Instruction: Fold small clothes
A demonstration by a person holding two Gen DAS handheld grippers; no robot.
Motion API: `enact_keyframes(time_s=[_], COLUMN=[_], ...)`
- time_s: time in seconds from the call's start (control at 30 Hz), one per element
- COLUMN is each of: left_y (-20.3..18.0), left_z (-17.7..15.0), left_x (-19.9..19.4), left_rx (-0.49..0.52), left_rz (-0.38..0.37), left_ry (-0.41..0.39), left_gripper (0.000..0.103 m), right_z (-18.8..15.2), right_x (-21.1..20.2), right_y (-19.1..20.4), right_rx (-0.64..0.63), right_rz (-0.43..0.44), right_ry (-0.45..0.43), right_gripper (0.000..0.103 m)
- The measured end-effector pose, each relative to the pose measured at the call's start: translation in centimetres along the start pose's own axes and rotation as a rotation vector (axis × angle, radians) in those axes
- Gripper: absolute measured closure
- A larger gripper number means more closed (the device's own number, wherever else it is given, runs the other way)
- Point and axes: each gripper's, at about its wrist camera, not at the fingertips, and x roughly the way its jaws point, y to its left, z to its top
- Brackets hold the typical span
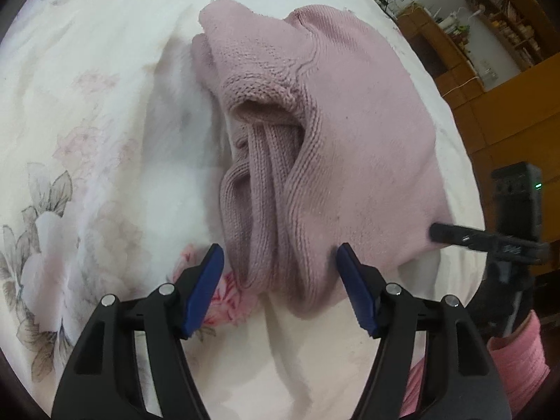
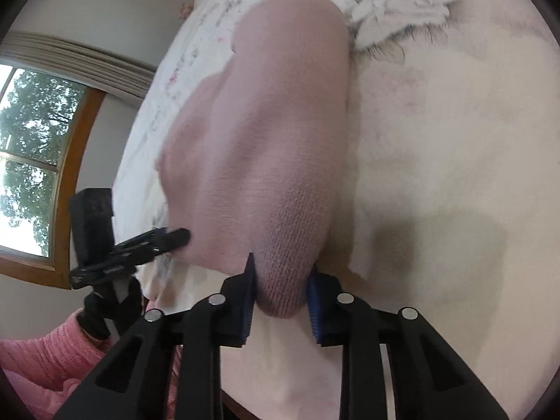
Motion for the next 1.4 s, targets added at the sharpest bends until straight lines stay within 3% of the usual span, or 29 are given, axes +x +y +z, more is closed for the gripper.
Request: enact_keyframes(time_s=[0.1, 0.43, 0.53, 0.6, 0.63, 0.7, 0.87, 1.0, 1.1, 1.2, 1.4], left_y=[0.0, 0.2, -0.4, -0.3, -0.4, -0.6, -1.7, -2.5, -3.3, -4.3, -6.7], left_z=[-0.6, -0.7, -1.0, -1.7, -2.0, -2.5, -4.1, -5.4, -6.2, -6.9, -7.6], left_x=[0.3, 1.0, 0.5, -0.2, -0.5, -1.3, -3.2, -4.9, -6.0, -7.2, -9.5], left_rx=[0.005, 0.007, -0.009, -0.019, -0.025, -0.033, -0.031, -0.046, -0.043, -0.027, -0.005], left_rz=[0.025, 0.029, 0.039, 0.045, 0.045, 0.054, 0.096, 0.152, 0.197, 0.228, 0.239], left_ry=[0.018, 0.025, 0.02, 0.011, 0.008, 0.007, -0.011, -0.019, -0.022, -0.027, -0.067], left_gripper=[0.036, 0.034, 0.034, 0.035, 0.035, 0.035, 0.035, 0.032, 0.03, 0.022, 0.017], right_z=[-0.4, -1.3, -1.4, -2.0, -2.2, -2.9, -4.8, -6.1, -6.9, -7.3, -7.6], right_x=[0.1, 3.1, 2.9, 2.1, 1.9, 1.2, -0.6, -1.5, -1.9, -2.2, -3.0], right_y=[0.1, -2.1, -1.5, -1.1, -0.8, 0.1, 1.5, 2.8, 4.2, 5.4, 8.4], right_rx=[-0.034, 0.085, 0.087, 0.072, 0.062, 0.035, -0.01, -0.008, -0.008, -0.022, -0.044], right_rz=[-0.046, -0.03, -0.057, -0.113, -0.135, -0.214, -0.344, -0.445, -0.454, -0.49, -0.538], right_ry=[0.009, 0.024, 0.012, -0.003, -0.008, -0.025, -0.05, -0.054, -0.071, -0.074, -0.086], right_gripper=[0.078, 0.076, 0.068, 0.052, 0.048, 0.03, 0.016, 0.013, 0.012, 0.01, 0.004])
